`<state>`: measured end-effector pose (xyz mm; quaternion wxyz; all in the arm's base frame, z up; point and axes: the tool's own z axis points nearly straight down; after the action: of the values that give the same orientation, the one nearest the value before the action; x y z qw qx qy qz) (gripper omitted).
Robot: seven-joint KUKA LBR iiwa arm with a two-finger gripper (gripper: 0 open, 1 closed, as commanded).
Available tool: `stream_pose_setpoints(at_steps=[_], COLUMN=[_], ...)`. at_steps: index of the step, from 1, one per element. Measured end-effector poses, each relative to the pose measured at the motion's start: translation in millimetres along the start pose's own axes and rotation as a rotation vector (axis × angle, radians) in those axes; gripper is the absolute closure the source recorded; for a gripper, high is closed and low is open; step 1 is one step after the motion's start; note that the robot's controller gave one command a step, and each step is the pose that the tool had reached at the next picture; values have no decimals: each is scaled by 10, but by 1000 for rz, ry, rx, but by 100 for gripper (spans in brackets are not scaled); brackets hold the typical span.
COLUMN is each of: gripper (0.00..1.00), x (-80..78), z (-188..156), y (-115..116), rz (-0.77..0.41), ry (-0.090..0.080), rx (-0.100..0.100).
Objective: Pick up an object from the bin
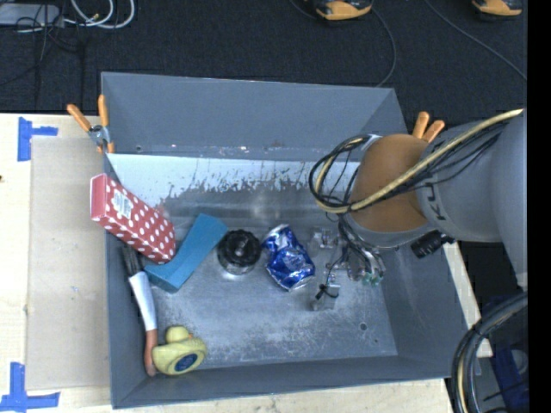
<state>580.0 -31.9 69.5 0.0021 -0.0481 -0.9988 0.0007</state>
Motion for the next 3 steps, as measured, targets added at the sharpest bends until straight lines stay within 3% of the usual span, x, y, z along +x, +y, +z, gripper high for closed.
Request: stream_pose_setpoints(at_steps=[2, 3], gripper=[0, 0], x=[0, 52], z=[0, 2], y=[3, 305], rz=[-2, 66], ry=[0, 2], rx=[0, 2])
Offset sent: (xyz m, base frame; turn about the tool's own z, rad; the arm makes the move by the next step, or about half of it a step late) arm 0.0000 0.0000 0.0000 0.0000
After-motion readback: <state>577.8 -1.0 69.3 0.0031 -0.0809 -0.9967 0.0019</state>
